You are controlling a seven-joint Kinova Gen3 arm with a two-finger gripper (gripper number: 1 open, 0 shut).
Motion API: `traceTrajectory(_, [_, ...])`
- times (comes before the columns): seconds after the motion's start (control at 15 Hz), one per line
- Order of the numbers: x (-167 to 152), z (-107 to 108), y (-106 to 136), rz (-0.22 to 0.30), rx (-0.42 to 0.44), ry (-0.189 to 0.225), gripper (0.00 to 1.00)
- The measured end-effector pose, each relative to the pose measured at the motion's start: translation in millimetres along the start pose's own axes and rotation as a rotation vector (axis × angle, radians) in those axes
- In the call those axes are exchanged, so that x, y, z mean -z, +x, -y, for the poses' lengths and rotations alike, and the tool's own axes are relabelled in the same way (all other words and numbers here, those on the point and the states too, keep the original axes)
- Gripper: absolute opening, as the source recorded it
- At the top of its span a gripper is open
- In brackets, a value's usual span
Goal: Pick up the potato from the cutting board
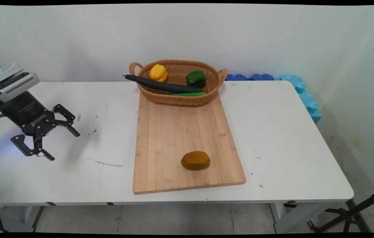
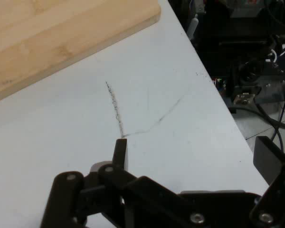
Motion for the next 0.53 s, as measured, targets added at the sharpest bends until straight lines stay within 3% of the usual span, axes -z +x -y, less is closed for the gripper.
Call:
traceTrajectory(0.27, [-7,5,9,0.010,0.011,0.023,1.00])
traceTrajectory(0.53, [-24,16,35,0.015,0.049,0.064,1.00])
